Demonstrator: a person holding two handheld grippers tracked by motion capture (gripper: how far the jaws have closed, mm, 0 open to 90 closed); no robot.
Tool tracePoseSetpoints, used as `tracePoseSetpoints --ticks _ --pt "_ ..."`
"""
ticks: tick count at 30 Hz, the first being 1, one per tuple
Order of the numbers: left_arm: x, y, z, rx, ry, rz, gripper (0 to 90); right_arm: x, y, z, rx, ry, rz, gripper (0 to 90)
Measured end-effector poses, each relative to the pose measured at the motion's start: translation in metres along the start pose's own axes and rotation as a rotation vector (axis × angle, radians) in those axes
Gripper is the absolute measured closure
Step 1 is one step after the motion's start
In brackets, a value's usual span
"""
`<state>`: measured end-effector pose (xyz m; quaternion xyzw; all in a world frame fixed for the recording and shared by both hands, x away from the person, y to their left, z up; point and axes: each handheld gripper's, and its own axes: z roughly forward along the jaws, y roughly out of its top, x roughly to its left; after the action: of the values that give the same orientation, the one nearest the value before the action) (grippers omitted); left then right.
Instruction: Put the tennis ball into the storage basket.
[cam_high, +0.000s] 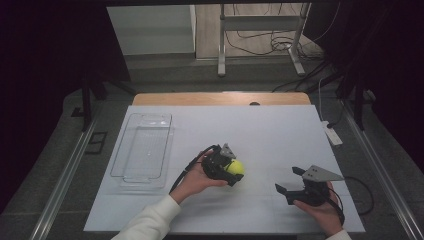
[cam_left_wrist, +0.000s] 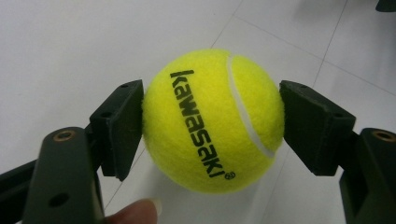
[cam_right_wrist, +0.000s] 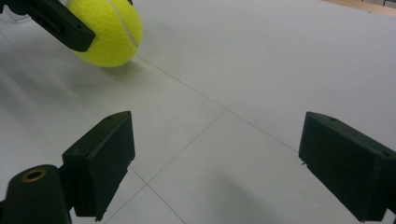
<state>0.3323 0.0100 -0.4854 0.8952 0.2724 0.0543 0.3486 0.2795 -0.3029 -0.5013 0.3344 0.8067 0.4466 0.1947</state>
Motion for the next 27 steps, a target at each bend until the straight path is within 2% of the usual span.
tracePoseSetpoints --ticks 12,27 --pt "0.004 -0.001 -0.014 -0.058 0.001 -0.036 26.7 0.000 0.000 0.000 0.000 -0.003 0.000 11.0" --pt "0.004 0.002 -0.033 -0.130 0.006 -0.034 26.7 0.000 0.000 0.000 0.001 -0.005 0.001 11.1"
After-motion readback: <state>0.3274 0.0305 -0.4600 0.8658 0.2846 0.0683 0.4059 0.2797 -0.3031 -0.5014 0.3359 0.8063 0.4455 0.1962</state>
